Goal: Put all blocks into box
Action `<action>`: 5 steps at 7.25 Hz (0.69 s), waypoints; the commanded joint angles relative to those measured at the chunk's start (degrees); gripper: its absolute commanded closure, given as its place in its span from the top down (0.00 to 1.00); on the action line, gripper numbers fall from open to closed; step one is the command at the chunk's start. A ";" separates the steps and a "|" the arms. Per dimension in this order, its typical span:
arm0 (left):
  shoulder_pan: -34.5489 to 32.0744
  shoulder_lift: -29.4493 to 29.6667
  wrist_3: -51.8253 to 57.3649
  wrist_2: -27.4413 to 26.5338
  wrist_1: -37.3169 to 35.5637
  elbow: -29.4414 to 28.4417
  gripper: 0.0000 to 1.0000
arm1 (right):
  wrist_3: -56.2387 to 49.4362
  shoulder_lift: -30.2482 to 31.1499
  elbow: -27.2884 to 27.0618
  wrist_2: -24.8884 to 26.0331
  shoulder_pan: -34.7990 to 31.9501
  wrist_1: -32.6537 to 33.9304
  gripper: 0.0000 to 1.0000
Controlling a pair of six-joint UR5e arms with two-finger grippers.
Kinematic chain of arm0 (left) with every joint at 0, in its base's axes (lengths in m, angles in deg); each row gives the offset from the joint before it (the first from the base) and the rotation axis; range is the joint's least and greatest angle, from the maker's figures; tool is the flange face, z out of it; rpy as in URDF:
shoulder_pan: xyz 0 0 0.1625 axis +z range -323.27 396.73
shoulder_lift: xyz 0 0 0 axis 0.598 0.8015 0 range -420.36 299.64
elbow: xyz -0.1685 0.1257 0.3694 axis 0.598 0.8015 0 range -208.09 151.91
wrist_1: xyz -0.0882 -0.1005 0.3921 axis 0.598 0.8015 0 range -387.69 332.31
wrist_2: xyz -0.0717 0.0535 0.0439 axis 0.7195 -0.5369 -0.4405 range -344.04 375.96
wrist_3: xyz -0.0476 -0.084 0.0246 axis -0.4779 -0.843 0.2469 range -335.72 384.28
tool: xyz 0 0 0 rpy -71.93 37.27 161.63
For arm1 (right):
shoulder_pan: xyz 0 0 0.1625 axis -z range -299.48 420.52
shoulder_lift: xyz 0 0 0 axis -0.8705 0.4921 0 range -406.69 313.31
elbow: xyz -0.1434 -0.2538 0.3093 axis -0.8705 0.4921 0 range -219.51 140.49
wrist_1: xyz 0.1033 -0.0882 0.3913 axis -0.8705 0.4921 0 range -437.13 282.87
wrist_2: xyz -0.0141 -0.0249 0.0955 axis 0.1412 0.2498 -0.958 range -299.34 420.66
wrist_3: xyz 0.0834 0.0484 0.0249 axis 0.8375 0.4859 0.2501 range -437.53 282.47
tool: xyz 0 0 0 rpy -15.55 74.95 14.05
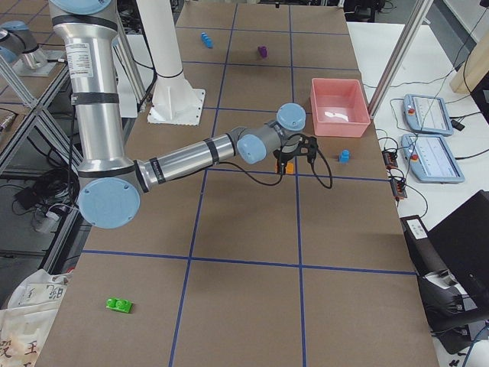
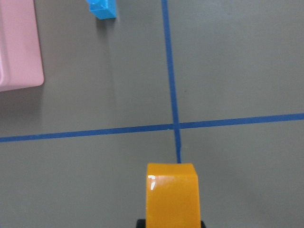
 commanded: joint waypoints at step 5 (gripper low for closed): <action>16.36 -2.88 -0.69 -8.40 5.03 4.88 1.00 | 21.81 -35.44 30.10 1.05 7.02 0.44 0.00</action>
